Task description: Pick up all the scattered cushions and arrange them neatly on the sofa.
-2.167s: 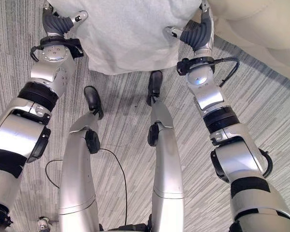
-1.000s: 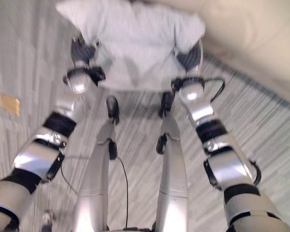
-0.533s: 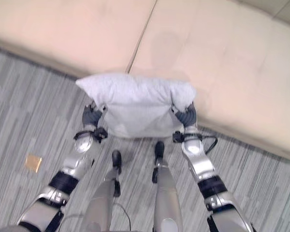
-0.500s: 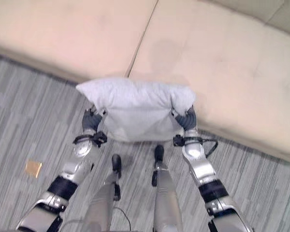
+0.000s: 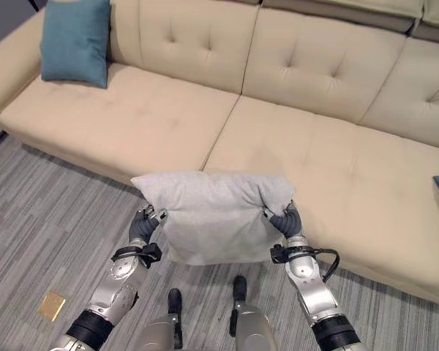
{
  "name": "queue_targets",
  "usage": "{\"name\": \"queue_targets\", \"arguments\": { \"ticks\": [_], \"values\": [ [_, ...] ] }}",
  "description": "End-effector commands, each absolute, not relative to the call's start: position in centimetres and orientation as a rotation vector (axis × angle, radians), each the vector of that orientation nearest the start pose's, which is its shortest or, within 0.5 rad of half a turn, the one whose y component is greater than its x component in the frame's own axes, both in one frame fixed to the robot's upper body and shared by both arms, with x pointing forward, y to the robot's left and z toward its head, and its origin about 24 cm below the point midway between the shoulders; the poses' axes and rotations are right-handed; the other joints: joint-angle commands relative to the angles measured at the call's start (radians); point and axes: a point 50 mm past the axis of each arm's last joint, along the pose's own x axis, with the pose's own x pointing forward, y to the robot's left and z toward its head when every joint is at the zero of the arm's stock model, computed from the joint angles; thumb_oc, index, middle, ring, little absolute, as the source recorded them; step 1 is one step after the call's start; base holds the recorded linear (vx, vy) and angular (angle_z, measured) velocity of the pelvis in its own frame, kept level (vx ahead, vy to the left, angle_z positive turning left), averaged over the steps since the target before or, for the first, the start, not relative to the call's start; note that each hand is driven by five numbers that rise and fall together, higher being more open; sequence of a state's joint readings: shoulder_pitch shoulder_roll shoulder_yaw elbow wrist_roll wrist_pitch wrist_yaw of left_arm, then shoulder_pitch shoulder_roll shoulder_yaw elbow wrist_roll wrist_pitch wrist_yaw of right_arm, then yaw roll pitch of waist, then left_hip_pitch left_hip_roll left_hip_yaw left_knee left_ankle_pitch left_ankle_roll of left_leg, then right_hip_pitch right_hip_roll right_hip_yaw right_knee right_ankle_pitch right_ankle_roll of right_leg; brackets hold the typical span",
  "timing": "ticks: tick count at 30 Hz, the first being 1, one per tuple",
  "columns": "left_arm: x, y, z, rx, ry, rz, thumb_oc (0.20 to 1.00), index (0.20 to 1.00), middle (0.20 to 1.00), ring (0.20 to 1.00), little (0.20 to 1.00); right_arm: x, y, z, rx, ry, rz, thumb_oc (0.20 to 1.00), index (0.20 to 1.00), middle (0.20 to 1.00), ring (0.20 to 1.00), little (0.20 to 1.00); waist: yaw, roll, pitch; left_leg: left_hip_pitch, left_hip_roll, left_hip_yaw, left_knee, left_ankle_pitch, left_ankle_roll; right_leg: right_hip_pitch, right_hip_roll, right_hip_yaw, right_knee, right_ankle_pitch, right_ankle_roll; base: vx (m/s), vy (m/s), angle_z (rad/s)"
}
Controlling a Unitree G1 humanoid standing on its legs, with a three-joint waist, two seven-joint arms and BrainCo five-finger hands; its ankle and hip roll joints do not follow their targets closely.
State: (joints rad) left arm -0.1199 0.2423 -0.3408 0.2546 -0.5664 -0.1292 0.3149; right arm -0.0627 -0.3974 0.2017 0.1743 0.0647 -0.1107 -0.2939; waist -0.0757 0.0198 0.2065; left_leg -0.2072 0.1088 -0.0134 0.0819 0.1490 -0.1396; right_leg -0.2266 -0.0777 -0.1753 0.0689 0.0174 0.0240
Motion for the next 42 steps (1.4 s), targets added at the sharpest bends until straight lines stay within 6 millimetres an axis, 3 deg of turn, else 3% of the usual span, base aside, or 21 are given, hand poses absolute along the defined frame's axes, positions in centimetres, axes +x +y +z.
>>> {"name": "queue_targets", "arguments": {
  "ticks": [1, 2, 4, 7, 10, 12, 14, 17, 19, 21, 24, 25, 28, 29, 31, 32, 33, 36, 39, 40, 42],
  "values": [
    [27.1, 12.7, 4.6, -0.280, -0.016, -0.034, 0.200, 0.200, 0.200, 0.200, 0.200, 26.3, -19.1, 7.7, -0.281, -0.256, -0.111, 0.200, 0.200, 0.200, 0.200, 0.200, -0.012, -0.038, -0.086, -0.012, -0.034, 0.067, -0.079, 0.021, 0.030, 0.154, 0.023, 0.020, -0.115, 0.011, 0.049, 0.17, 0.025, 0.10],
    [27.1, 12.6, 4.5, -0.269, -0.011, -0.040, 0.200, 0.200, 0.200, 0.200, 0.200, 26.2, -19.3, 7.8, -0.277, -0.262, -0.131, 0.200, 0.200, 0.200, 0.200, 0.200, -0.016, -0.032, -0.089, -0.035, -0.031, 0.153, -0.111, 0.063, 0.031, 0.174, 0.028, 0.012, -0.115, 0.004, 0.050, 0.17, 0.052, 0.29],
    [27.0, 12.5, 4.3, -0.275, -0.007, -0.045, 0.200, 0.200, 0.200, 0.200, 0.200, 26.2, -19.2, 7.8, -0.280, -0.262, -0.134, 0.200, 0.200, 0.200, 0.200, 0.200, -0.002, -0.033, -0.092, -0.026, -0.036, 0.172, -0.127, 0.072, 0.034, 0.203, 0.034, 0.022, -0.111, -0.010, 0.053, 0.18, 0.104, 0.52],
    [26.6, 13.2, 4.4, -0.287, -0.015, -0.016, 0.200, 0.200, 0.200, 0.200, 0.200, 26.4, -18.5, 7.5, -0.278, -0.250, -0.109, 0.200, 0.200, 0.200, 0.200, 0.200, 0.030, -0.040, -0.102, 0.010, -0.072, 0.093, -0.086, 0.006, 0.060, 0.241, 0.011, 0.047, -0.091, -0.031, 0.080, 0.20, 0.161, -0.50],
    [26.1, 13.5, 4.1, -0.284, 0.003, -0.015, 0.200, 0.200, 0.200, 0.200, 0.200, 26.3, -18.4, 7.5, -0.280, -0.248, -0.101, 0.200, 0.200, 0.200, 0.200, 0.200, 0.048, -0.053, -0.113, 0.042, -0.097, 0.102, -0.039, -0.068, 0.105, 0.275, -0.041, 0.060, -0.045, -0.046, 0.113, 0.22, 0.243, -0.51],
    [26.0, 13.6, 4.1, -0.278, 0.004, -0.018, 0.200, 0.200, 0.200, 0.200, 0.200, 26.3, -18.2, 7.4, -0.276, -0.245, -0.094, 0.200, 0.200, 0.200, 0.200, 0.200, 0.060, -0.057, -0.113, 0.047, -0.110, 0.100, -0.025, -0.084, 0.119, 0.262, -0.057, 0.073, 0.007, -0.030, 0.123, 0.12, 0.232, -0.17],
    [25.9, 14.1, 4.2, -0.267, -0.001, -0.009, 0.200, 0.200, 0.200, 0.200, 0.200, 26.5, -17.7, 7.8, -0.263, -0.258, -0.080, 0.200, 0.200, 0.200, 0.200, 0.200, 0.064, -0.060, -0.101, 0.077, -0.135, 0.113, -0.017, -0.118, 0.158, 0.198, -0.094, 0.095, 0.156, 0.057, 0.144, 0.10, 0.308, -0.23],
    [26.0, 14.4, 4.4, -0.251, -0.007, 0.000, 0.200, 0.200, 0.200, 0.200, 0.200, 26.6, -17.4, 7.9, -0.261, -0.266, -0.073, 0.200, 0.200, 0.200, 0.200, 0.200, 0.064, -0.051, -0.093, 0.101, -0.137, 0.119, -0.017, -0.135, 0.173, 0.155, -0.102, 0.098, 0.243, 0.067, 0.133, 0.08, 0.179, -0.21],
    [25.8, 15.1, 4.3, -0.230, -0.008, 0.021, 0.200, 0.200, 0.200, 0.200, 0.200, 26.8, -17.2, 7.9, -0.249, -0.262, -0.064, 0.200, 0.200, 0.200, 0.200, 0.200, 0.064, -0.039, -0.093, 0.160, -0.136, 0.122, -0.045, -0.156, 0.179, 0.083, -0.094, 0.048, 0.261, 0.059, 0.114, 0.22, 0.268, -0.24],
    [25.7, 15.2, 4.2, -0.220, -0.003, 0.016, 0.200, 0.200, 0.200, 0.200, 0.200, 27.0, -17.1, 8.0, -0.244, -0.264, -0.051, 0.200, 0.200, 0.200, 0.200, 0.200, 0.056, -0.040, -0.093, 0.197, -0.147, 0.114, -0.068, -0.162, 0.179, 0.030, -0.044, 0.018, 0.215, 0.042, 0.104, 0.22, 0.155, -0.28],
    [25.7, 15.2, 4.0, -0.216, 0.009, 0.015, 0.200, 0.200, 0.200, 0.200, 0.200, 27.0, -17.3, 8.0, -0.235, -0.261, -0.051, 0.200, 0.200, 0.200, 0.200, 0.200, 0.038, -0.055, -0.085, 0.229, -0.172, 0.087, -0.081, -0.170, 0.180, 0.003, 0.025, 0.032, 0.157, 0.043, 0.098, 0.18, 0.059, -0.10],
    [25.7, 15.0, 3.9, -0.217, 0.013, 0.009, 0.200, 0.200, 0.200, 0.200, 0.200, 26.9, -17.6, 7.9, -0.237, -0.257, -0.053, 0.200, 0.200, 0.200, 0.200, 0.200, 0.026, -0.074, -0.084, 0.266, -0.200, 0.055, -0.090, -0.188, 0.180, 0.009, 0.069, 0.036, 0.040, 0.069, 0.094, 0.34, 0.075, 0.35],
    [25.6, 14.9, 3.6, -0.217, 0.026, 0.010, 0.200, 0.200, 0.200, 0.200, 0.200, 26.8, -17.8, 7.8, -0.242, -0.252, -0.058, 0.200, 0.200, 0.200, 0.200, 0.200, 0.014, -0.078, -0.087, 0.286, -0.213, 0.021, -0.083, -0.204, 0.180, 0.000, 0.100, 0.060, 0.012, 0.087, 0.091, 0.23, 0.021, 0.57],
    [25.4, 14.6, 3.4, -0.226, 0.035, 0.003, 0.200, 0.200, 0.200, 0.200, 0.200, 26.5, -18.0, 7.6, -0.250, -0.242, -0.058, 0.200, 0.200, 0.200, 0.200, 0.200, 0.013, -0.079, -0.098, 0.293, -0.220, 0.008, -0.057, -0.216, 0.172, 0.038, 0.093, 0.066, -0.023, 0.092, 0.080, 0.31, -0.018, 0.91],
    [25.3, 13.9, 3.0, -0.249, 0.049, -0.016, 0.200, 0.200, 0.200, 0.200, 0.200, 26.1, -18.7, 7.6, -0.264, -0.242, -0.081, 0.200, 0.200, 0.200, 0.200, 0.200, -0.008, -0.069, -0.111, 0.276, -0.216, 0.000, 0.003, -0.186, 0.127, 0.071, 0.105, 0.096, -0.033, 0.081, 0.059, 0.21, -0.020, 0.71],
    [25.3, 13.9, 3.0, -0.249, 0.050, -0.017, 0.200, 0.200, 0.200, 0.200, 0.200, 26.1, -18.8, 7.6, -0.264, -0.241, -0.081, 0.200, 0.200, 0.200, 0.200, 0.200, -0.010, -0.068, -0.112, 0.275, -0.216, -0.002, 0.007, -0.188, 0.127, 0.072, 0.104, 0.093, -0.034, 0.081, 0.059, 0.15, -0.020, 0.80],
    [25.4, 13.4, 3.1, -0.277, 0.047, -0.034, 0.200, 0.200, 0.200, 0.200, 0.200, 25.9, -19.4, 7.8, -0.268, -0.249, -0.104, 0.200, 0.200, 0.200, 0.200, 0.200, -0.020, -0.081, -0.110, 0.212, -0.188, 0.059, 0.159, -0.140, 0.061, 0.118, 0.070, 0.046, -0.054, 0.078, 0.054, 0.09, -0.023, 0.81],
    [25.4, 13.1, 2.8, -0.290, 0.064, -0.048, 0.200, 0.200, 0.200, 0.200, 0.200, 25.7, -19.7, 7.8, -0.264, -0.247, -0.121, 0.200, 0.200, 0.200, 0.200, 0.200, -0.016, -0.104, -0.098, 0.119, -0.142, 0.116, 0.301, -0.146, 0.064, 0.168, 0.057, 0.041, -0.076, 0.056, 0.034, 0.14, -0.066, 0.75],
    [25.4, 13.1, 2.6, -0.272, 0.075, -0.053, 0.200, 0.200, 0.200, 0.200, 0.200, 25.7, -19.7, 7.7, -0.258, -0.242, -0.129, 0.200, 0.200, 0.200, 0.200, 0.200, -0.009, -0.117, -0.102, 0.073, -0.121, 0.124, 0.248, -0.166, 0.089, 0.189, 0.043, 0.047, -0.091, 0.050, 0.036, 0.13, 0.008, 0.17],
    [25.4, 13.3, 2.6, -0.259, 0.073, -0.054, 0.200, 0.200, 0.200, 0.200, 0.200, 25.8, -19.7, 7.7, -0.252, -0.242, -0.132, 0.200, 0.200, 0.200, 0.200, 0.200, 0.002, -0.121, -0.109, 0.068, -0.115, 0.099, 0.131, -0.179, 0.107, 0.204, 0.039, 0.056, -0.102, 0.039, 0.049, 0.27, 0.078, 0.07],
    [25.4, 13.3, 2.7, -0.254, 0.072, -0.047, 0.200, 0.200, 0.200, 0.200, 0.200, 25.9, -19.5, 7.5, -0.259, -0.236, -0.132, 0.200, 0.200, 0.200, 0.200, 0.200, 0.019, -0.108, -0.112, 0.043, -0.098, 0.045, 0.012, -0.096, 0.094, 0.218, 0.052, 0.079, -0.102, 0.024, 0.053, 0.25, 0.105, -0.08]
  ]
}}
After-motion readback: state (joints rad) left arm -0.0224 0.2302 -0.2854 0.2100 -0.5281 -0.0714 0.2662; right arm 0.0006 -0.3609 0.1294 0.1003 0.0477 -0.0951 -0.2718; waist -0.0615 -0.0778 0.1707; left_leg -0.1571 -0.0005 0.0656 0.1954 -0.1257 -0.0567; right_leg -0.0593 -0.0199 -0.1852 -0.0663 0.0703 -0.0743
